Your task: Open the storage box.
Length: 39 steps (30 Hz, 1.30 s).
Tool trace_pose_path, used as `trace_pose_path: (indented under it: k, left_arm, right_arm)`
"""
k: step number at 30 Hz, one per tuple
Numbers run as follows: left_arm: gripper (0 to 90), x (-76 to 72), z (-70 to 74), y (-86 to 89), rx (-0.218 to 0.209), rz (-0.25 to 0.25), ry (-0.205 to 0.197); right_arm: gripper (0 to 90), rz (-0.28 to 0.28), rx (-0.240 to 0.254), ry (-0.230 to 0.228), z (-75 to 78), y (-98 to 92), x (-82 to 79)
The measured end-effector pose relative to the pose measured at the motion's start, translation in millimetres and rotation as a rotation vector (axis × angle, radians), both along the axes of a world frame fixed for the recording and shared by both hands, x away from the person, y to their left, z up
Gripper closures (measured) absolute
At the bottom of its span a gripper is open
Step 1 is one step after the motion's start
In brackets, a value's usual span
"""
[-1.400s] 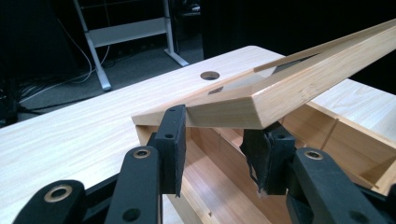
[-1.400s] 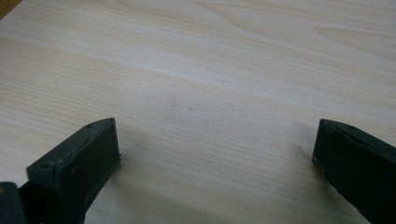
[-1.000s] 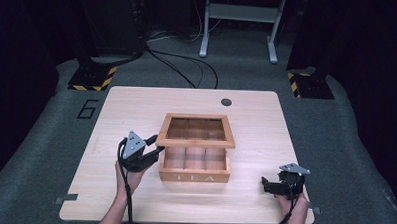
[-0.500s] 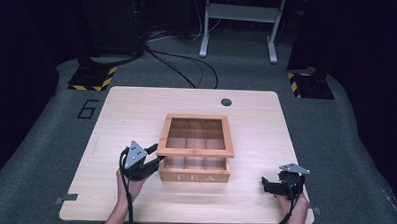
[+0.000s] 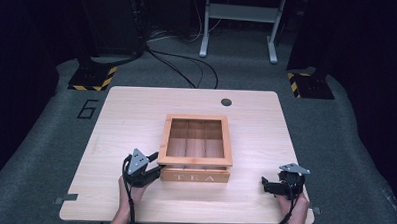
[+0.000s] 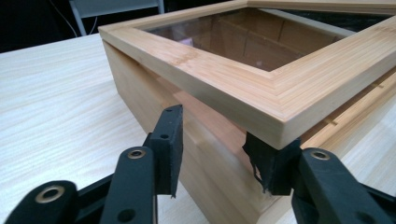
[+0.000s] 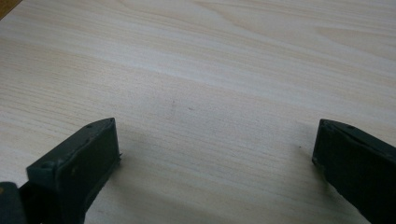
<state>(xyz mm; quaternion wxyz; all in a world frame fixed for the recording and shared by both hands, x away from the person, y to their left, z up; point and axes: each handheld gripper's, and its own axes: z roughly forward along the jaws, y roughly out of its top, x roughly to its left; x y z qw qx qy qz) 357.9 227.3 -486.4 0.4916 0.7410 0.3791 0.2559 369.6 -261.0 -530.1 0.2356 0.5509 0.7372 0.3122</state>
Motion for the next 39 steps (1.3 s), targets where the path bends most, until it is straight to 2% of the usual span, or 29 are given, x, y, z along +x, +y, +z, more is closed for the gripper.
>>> trace_pose_path:
  k: [4, 12, 16, 20, 22, 23, 27, 31, 39]
  left_arm:
    - [52.7, 0.5, -6.3, 2.0, -0.02, -0.002, 0.022]
    - [48.8, -1.6, -3.7, 6.8, -0.029, 0.004, 0.035]
    - [39.6, -4.3, -1.6, 12.9, -0.048, -0.002, 0.057]
    - [27.7, -7.6, 0.2, 16.7, -0.039, -0.019, 0.09]
    - [24.0, -9.0, -2.2, 14.9, 0.019, -0.029, 0.114]
    - [22.5, -9.2, -6.0, 13.3, 0.033, -0.038, 0.134]
    - [16.2, -11.4, -17.7, 13.5, 0.031, -0.037, 0.17]
    - [11.6, -17.0, -24.7, 18.7, 0.051, -0.019, 0.195]
    - [2.0, -26.0, -40.2, 34.0, 0.187, 0.016, 0.297]
  right_arm:
    - [0.0, -0.001, 0.0, 0.0, 0.0, 0.0, 0.0]
    - [0.0, 0.0, -0.001, 0.0, 0.0, 0.0, 0.0]
    - [0.0, -0.001, 0.0, 0.0, 0.0, 0.0, 0.0]
    - [0.0, 0.0, -0.001, 0.0, 0.0, 0.1, 0.0]
    - [0.0, -0.002, 0.0, 0.0, 0.1, 0.2, 0.0]
    - [0.0, -0.002, 0.001, 0.0, 0.0, 0.2, 0.0]
    - [0.0, -0.002, 0.001, 0.001, 0.1, 0.4, 0.0]
    - [0.0, -0.002, 0.001, 0.001, 0.1, 0.4, 0.0]
    - [0.0, -0.003, 0.001, 0.001, 0.1, 0.5, 0.0]
